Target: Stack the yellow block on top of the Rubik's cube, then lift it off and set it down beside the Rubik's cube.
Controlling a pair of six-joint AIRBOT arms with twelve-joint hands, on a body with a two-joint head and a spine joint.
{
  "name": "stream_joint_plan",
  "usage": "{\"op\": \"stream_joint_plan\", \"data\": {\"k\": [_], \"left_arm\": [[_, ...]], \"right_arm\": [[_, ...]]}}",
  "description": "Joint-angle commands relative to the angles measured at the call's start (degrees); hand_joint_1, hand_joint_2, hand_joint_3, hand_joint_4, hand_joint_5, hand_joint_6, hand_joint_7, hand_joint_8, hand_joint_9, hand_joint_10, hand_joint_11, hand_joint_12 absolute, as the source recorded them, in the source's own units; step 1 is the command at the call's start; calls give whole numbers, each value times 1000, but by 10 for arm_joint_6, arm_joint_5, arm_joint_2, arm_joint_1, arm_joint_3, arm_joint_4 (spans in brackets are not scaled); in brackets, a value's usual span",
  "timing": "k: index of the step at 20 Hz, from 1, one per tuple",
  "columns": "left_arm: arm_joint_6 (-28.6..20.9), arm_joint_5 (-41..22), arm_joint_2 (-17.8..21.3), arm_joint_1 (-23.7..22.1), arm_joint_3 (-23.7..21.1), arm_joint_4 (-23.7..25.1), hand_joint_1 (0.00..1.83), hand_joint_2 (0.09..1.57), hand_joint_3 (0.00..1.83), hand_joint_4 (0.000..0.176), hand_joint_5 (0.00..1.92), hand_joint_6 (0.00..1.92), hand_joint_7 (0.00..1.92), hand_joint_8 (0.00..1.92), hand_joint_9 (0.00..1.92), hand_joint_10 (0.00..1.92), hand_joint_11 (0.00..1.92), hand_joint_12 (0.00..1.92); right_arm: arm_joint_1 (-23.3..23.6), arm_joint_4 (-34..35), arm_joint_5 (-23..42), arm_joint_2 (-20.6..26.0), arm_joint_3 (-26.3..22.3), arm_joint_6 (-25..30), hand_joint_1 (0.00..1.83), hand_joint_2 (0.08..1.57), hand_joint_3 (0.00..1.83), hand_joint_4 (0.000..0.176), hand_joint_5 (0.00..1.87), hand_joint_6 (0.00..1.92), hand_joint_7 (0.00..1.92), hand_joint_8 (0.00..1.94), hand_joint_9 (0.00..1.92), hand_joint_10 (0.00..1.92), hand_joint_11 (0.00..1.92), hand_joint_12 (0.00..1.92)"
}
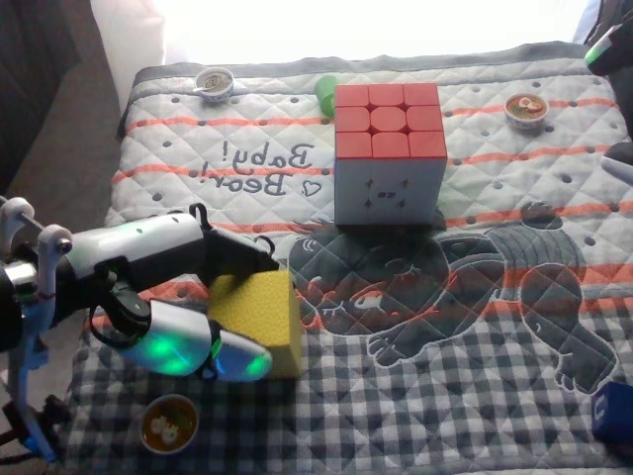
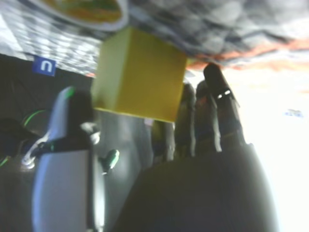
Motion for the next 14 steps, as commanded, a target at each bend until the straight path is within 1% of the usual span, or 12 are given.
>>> {"op": "stream_joint_plan", "data": {"k": [1, 3, 4, 5, 6, 7, 8, 9, 10, 11, 13, 14], "left_arm": [[-2, 109, 4, -3, -3, -8, 1024, 1246, 0, 0, 748, 1346, 663, 41, 454, 85, 0, 1318], [-10, 182, 17, 1, -15, -19, 1037, 1233, 0, 0, 768, 1316, 753, 62, 541, 132, 0, 1403], [-22, 214, 23, 3, -19, -18, 989, 1243, 0, 5, 754, 1338, 754, 36, 503, 226, 0, 1463], [-51, 256, 31, 5, -22, -8, 1012, 1228, 5, 0, 770, 1313, 748, 19, 425, 382, 0, 1479], [-70, 284, 34, 5, -22, -2, 1003, 1223, 2, 5, 781, 1294, 752, 11, 377, 502, 0, 1497], [-86, 323, 37, 2, -20, 2, 986, 1231, 1, 24, 767, 1313, 745, 5, 349, 545, 0, 1451], [-86, 334, 36, -2, -19, 4, 981, 1222, 0, 52, 781, 1292, 765, 11, 377, 541, 0, 1398], [-86, 349, 33, -14, -12, 9, 940, 1229, 0, 120, 764, 1314, 752, 4, 381, 470, 0, 1330], [-86, 347, 24, -35, -2, 15, 922, 1242, 2, 128, 738, 1351, 773, 12, 384, 451, 0, 1344], [-86, 338, 15, -51, 8, 19, 936, 1230, 0, 128, 763, 1319, 793, 19, 398, 447, 0, 1353], [-86, 283, -16, -104, 45, 36, 1022, 1197, 2, 10, 825, 1230, 808, 14, 465, 365, 0, 1403], [-86, 252, -30, -129, 61, 48, 1072, 1195, 2, 0, 827, 1224, 815, 14, 479, 535, 38, 1629]], "right_arm": [[5, -6, 69, 1, 2, 2, 1143, 1040, 6, 0, 529, 969, 534, 954, 383, 1206, 144, 1655], [4, -6, 69, 1, 2, 2, 1165, 1038, 3, 0, 516, 986, 513, 1013, 378, 1242, 147, 1668], [3, -6, 69, 1, 2, 2, 1152, 1039, 2, 0, 522, 963, 523, 974, 389, 1210, 152, 1646], [3, -6, 69, 1, 2, 2, 1142, 1039, 2, 0, 529, 938, 539, 933, 403, 1178, 160, 1627], [3, -6, 69, 1, 2, 2, 1119, 1043, 3, 0, 529, 929, 548, 924, 415, 1177, 168, 1626], [3, -6, 70, 1, 2, 2, 1128, 1047, 5, 0, 533, 928, 557, 923, 421, 1178, 171, 1623], [3, -6, 70, 1, 2, 2, 1103, 1050, 6, 0, 539, 927, 558, 920, 417, 1177, 167, 1616], [3, -6, 69, 1, 3, 2, 1104, 1049, 5, 0, 543, 924, 561, 921, 416, 1188, 177, 1607], [4, -6, 69, 1, 3, 2, 1086, 1053, 5, 0, 549, 894, 562, 893, 412, 1174, 170, 1607], [4, -6, 69, 0, 3, 2, 1087, 1055, 4, 0, 550, 882, 570, 872, 417, 1159, 171, 1596], [3, -6, 69, -1, 5, 2, 1086, 1058, 3, 0, 543, 905, 570, 876, 413, 1165, 165, 1591], [3, -6, 69, -2, 5, 2, 1093, 1056, 2, 0, 550, 913, 574, 875, 422, 1167, 190, 1600]]}}
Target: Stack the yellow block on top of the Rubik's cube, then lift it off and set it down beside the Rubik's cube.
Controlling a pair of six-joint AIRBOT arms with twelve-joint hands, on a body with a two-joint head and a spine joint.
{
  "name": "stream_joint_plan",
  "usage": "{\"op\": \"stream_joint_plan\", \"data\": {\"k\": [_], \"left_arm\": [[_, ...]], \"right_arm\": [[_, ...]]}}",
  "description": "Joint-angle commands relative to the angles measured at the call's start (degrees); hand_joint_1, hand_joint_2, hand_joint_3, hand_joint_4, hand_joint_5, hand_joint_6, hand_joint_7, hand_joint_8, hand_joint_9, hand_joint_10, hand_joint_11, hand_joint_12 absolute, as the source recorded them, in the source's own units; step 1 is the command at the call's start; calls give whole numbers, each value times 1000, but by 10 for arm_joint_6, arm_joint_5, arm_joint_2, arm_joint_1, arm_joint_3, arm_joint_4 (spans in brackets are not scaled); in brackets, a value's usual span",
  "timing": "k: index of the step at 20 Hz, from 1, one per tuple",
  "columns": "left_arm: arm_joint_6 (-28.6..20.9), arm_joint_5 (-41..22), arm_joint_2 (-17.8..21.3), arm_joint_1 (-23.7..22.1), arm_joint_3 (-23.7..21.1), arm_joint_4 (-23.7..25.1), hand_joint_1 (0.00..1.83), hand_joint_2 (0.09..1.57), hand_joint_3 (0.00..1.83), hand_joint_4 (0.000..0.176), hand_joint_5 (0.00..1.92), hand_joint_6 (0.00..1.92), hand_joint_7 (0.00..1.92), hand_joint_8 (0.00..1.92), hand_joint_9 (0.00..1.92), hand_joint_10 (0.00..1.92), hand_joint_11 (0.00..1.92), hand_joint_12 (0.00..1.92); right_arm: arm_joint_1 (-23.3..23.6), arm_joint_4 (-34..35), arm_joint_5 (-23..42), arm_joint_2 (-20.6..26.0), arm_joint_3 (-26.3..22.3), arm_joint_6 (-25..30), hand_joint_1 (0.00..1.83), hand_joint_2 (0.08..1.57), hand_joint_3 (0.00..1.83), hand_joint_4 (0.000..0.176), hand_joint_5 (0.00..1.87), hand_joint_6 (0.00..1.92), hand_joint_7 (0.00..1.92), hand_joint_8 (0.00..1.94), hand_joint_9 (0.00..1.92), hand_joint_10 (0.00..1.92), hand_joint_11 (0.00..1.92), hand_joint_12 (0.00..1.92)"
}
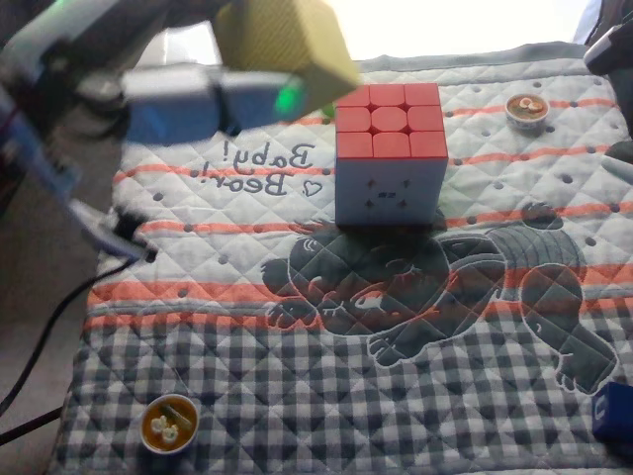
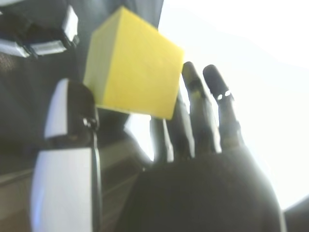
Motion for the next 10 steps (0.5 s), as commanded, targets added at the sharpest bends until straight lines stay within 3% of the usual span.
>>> {"op": "stream_joint_plan", "data": {"k": [1, 3, 4, 6, 8, 9, 10], "left_arm": [[-2, 9, -14, -30, 12, 21, 1100, 1205, 0, 0, 809, 1250, 805, 10, 462, 678, 175, 1692], [4, -31, -42, -65, 39, 21, 1109, 1202, 0, 0, 815, 1247, 869, 64, 340, 1025, 24, 1859], [4, -47, -55, -75, 52, 21, 1114, 1195, 0, 0, 827, 1228, 849, 63, 285, 1034, 4, 1844], [4, -73, -80, -88, 77, 21, 1090, 1190, 0, 0, 839, 1214, 801, 35, 308, 733, 0, 1668], [4, -102, -107, -97, 103, 21, 1073, 1201, 0, 0, 819, 1241, 780, 21, 328, 759, 5, 1744], [4, -114, -119, -98, 114, 21, 1082, 1207, 1, 0, 809, 1251, 778, 18, 300, 746, 0, 1676], [4, -130, -133, -99, 128, 21, 1109, 1194, 0, 0, 833, 1212, 759, 7, 273, 624, 0, 1472]], "right_arm": [[3, -6, 69, -1, 3, 1, 1090, 1057, 1, 0, 557, 908, 590, 845, 434, 1148, 204, 1598], [3, -6, 69, -3, 5, 1, 1067, 1063, 3, 0, 568, 886, 629, 796, 464, 1106, 209, 1603], [4, -6, 69, -4, 6, 1, 1061, 1062, 2, 0, 581, 872, 647, 775, 472, 1093, 203, 1597], [4, -6, 69, -5, 8, 1, 1039, 1059, 0, 0, 581, 865, 640, 769, 470, 1111, 224, 1593], [4, -6, 69, -6, 9, 1, 1065, 1062, 1, 0, 559, 883, 602, 827, 423, 1190, 191, 1655], [4, -7, 69, -6, 9, 1, 1082, 1063, 1, 0, 550, 896, 582, 866, 410, 1213, 179, 1662], [4, -7, 69, -6, 9, 1, 1070, 1061, 0, 0, 553, 894, 574, 853, 410, 1185, 171, 1633]]}}
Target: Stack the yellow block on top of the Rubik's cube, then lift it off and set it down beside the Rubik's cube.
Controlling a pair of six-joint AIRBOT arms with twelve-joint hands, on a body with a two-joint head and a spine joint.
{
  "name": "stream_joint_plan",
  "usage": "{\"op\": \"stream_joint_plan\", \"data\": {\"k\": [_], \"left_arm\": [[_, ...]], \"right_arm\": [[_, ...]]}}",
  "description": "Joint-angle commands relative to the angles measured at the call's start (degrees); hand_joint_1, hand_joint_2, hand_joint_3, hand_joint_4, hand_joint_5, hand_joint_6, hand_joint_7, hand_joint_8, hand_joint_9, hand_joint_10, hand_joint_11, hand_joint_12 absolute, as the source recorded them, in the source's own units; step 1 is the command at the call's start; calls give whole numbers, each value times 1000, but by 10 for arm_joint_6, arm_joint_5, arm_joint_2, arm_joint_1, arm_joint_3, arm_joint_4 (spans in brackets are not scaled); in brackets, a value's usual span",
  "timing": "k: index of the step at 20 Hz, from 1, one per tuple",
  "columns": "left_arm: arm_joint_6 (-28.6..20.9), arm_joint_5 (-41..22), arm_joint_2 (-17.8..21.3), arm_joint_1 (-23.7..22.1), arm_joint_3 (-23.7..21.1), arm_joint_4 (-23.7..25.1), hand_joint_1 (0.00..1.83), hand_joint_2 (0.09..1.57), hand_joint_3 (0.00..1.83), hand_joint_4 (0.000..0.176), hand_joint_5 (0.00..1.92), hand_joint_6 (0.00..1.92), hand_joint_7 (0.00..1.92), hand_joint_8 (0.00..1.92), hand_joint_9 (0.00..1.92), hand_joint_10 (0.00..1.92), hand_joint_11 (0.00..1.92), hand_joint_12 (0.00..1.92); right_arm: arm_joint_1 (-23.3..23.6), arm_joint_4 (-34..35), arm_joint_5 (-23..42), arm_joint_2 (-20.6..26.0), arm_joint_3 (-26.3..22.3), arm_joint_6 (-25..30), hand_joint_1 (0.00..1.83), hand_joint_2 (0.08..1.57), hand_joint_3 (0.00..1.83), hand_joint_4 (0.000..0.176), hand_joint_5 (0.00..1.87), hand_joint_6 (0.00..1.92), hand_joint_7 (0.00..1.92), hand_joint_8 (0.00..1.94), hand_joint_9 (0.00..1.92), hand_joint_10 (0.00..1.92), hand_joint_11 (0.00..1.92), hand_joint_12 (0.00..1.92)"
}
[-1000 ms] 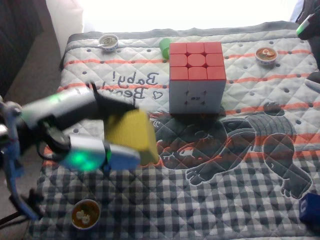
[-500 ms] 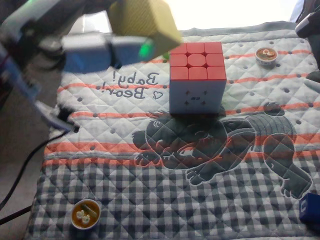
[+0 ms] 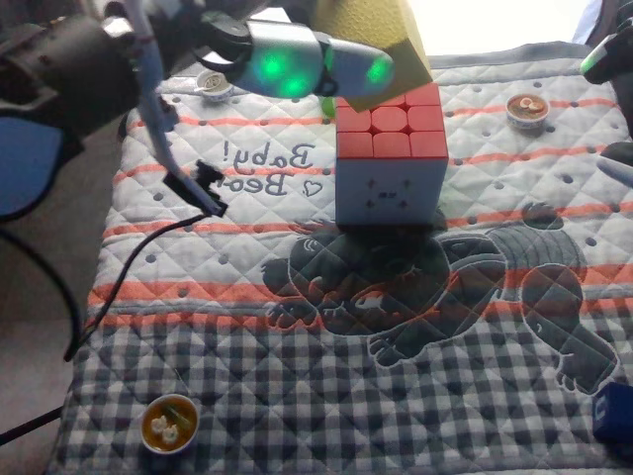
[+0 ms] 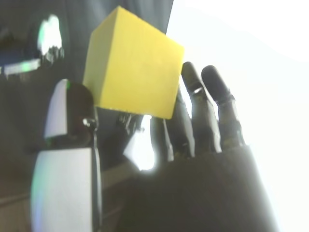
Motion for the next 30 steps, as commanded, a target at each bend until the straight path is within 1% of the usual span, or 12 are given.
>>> {"op": "stream_joint_plan", "data": {"k": [1, 2, 6, 10, 12, 14, 16, 18, 23, 25, 28, 30], "left_arm": [[-5, 46, -8, -9, 7, 13, 1115, 1194, 1, 0, 831, 1212, 709, 10, 238, 529, 0, 1237], [-5, 37, -16, -9, 15, 13, 1123, 1187, 0, 0, 844, 1187, 589, 4, 181, 412, 0, 926], [-5, 4, -49, -6, 44, 12, 1120, 1189, 0, 0, 841, 1198, 769, 43, 380, 484, 0, 1482], [-5, -16, -64, -1, 61, 8, 1089, 1218, 0, 0, 777, 1284, 686, 5, 274, 682, 0, 1611], [-5, -20, -65, 2, 65, 2, 1022, 1121, 0, 0, 590, 404, 592, 0, 189, 758, 0, 1592], [-5, -24, -65, 3, 66, 1, 955, 1062, 0, 0, 483, 83, 471, 0, 131, 747, 0, 1625], [-5, -26, -65, 6, 67, 2, 899, 1017, 0, 100, 331, 6, 373, 0, 54, 744, 0, 1599], [-5, -27, -65, 8, 67, 2, 885, 977, 0, 144, 242, 0, 334, 0, 40, 820, 0, 1652], [-5, -23, -64, 13, 66, -2, 876, 967, 0, 155, 196, 0, 314, 1, 31, 819, 0, 1651], [-5, -16, -62, 13, 64, -5, 865, 973, 2, 175, 182, 0, 294, 0, 19, 808, 0, 1658], [-5, -3, -56, 13, 56, -5, 887, 977, 2, 154, 184, 2, 292, 2, 31, 679, 0, 1515], [-5, 11, -49, 13, 49, -7, 862, 982, 1, 173, 160, 0, 289, 0, 42, 652, 0, 1488]], "right_arm": [[5, -6, 69, 0, 3, 0, 1067, 1063, 1, 0, 555, 879, 569, 840, 403, 1175, 154, 1634], [6, -6, 69, 0, 3, 0, 1073, 1061, 0, 0, 558, 877, 574, 840, 399, 1172, 144, 1633], [6, -6, 69, -1, 3, 1, 1075, 1074, 2, 0, 531, 998, 516, 989, 371, 1273, 134, 1676], [6, -7, 69, -1, 3, 1, 1045, 1076, 0, 0, 536, 951, 533, 933, 401, 1186, 191, 1621], [6, -7, 69, -1, 4, 1, 1054, 1066, 0, 0, 548, 935, 535, 890, 388, 1150, 172, 1625], [6, -7, 69, -1, 4, 1, 1069, 1066, 0, 0, 545, 904, 528, 849, 372, 1118, 146, 1614], [7, -7, 69, -1, 4, 1, 1073, 1068, 0, 0, 550, 900, 531, 852, 377, 1122, 149, 1620], [7, -7, 69, 0, 4, 2, 1071, 1062, 0, 0, 565, 885, 545, 826, 388, 1107, 165, 1614], [7, -7, 69, 0, 4, 2, 1121, 1063, 0, 0, 523, 960, 497, 935, 339, 1190, 120, 1650], [7, -7, 69, 0, 4, 2, 1124, 1061, 0, 0, 503, 996, 498, 971, 355, 1203, 142, 1644], [7, -7, 69, -1, 4, 2, 1108, 1066, 1, 0, 532, 951, 509, 896, 365, 1156, 152, 1630], [6, -7, 69, -1, 4, 2, 1094, 1057, 0, 0, 554, 896, 526, 821, 368, 1101, 139, 1617]]}}
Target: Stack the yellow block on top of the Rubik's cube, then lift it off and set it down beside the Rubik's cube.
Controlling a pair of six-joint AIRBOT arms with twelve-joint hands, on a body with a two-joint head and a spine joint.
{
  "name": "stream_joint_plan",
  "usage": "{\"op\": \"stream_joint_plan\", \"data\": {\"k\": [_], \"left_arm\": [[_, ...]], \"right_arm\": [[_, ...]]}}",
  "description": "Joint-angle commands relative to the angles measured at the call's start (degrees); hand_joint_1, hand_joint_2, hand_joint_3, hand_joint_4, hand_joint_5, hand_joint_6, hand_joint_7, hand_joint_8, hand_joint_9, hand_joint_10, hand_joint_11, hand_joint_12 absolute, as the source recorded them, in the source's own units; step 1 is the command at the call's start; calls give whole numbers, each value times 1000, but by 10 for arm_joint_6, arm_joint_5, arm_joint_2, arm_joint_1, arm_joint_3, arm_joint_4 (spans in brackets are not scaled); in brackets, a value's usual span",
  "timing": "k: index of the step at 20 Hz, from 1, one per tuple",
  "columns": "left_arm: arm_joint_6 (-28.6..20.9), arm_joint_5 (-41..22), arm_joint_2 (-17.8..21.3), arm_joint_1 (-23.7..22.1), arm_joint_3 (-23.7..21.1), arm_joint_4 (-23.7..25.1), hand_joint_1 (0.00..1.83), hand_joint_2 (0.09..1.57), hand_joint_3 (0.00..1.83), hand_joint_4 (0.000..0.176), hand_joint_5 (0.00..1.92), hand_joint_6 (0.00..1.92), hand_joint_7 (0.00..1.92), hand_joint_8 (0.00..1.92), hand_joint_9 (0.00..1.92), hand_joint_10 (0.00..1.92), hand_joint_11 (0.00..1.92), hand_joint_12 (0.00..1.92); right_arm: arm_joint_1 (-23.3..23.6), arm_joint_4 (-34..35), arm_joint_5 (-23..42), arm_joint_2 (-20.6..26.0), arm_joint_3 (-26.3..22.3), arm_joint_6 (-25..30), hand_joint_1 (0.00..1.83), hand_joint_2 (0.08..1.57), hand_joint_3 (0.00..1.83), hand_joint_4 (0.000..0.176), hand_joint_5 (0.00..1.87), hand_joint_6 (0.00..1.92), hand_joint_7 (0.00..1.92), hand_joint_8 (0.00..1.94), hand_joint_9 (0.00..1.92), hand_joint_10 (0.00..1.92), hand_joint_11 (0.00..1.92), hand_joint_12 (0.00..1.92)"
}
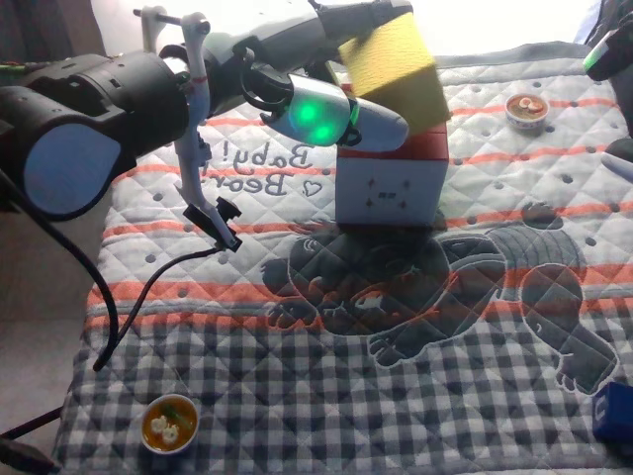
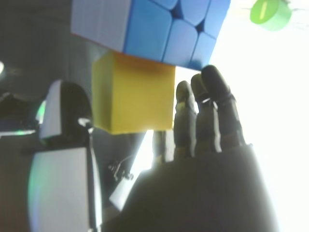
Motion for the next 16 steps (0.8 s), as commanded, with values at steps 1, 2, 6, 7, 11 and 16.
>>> {"op": "stream_joint_plan", "data": {"k": [1, 2, 6, 7, 11, 16], "left_arm": [[-3, 83, 4, -7, -3, 2, 839, 989, 1, 175, 135, 0, 267, 0, 10, 693, 0, 1506], [-3, 89, 7, -7, -6, 0, 834, 988, 0, 176, 117, 0, 244, 0, 1, 702, 0, 1512], [-3, 122, 23, -7, -21, -9, 869, 986, 1, 171, 153, 4, 50, 3, 0, 208, 0, 1088], [-3, 136, 31, -4, -28, -12, 871, 991, 3, 151, 134, 8, 9, 0, 0, 41, 0, 523], [-3, 223, 81, 14, -84, -16, 699, 932, 0, 173, 87, 2, 80, 8, 39, 14, 0, 480], [-3, 380, 148, 77, -164, -36, 225, 1010, 9, 176, 5, 0, 137, 12, 166, 104, 0, 1389]], "right_arm": [[6, -6, 69, -1, 3, 0, 1103, 1060, 0, 0, 555, 878, 530, 814, 369, 1111, 135, 1639], [6, -6, 69, -1, 3, 0, 1099, 1065, 1, 0, 553, 876, 529, 825, 363, 1141, 140, 1655], [6, -6, 69, -1, 3, 0, 1034, 1058, 0, 0, 580, 841, 566, 794, 405, 1090, 185, 1595], [6, -6, 69, -1, 3, 0, 1042, 1059, 0, 0, 585, 816, 562, 766, 387, 1066, 139, 1609], [8, -5, 69, -1, 4, 1, 1067, 1049, 0, 0, 412, 758, 459, 691, 319, 1014, 113, 1604], [68, -17, 20, -15, 29, 6, 514, 928, 0, 0, 188, 50, 216, 9, 119, 236, 0, 945]]}}
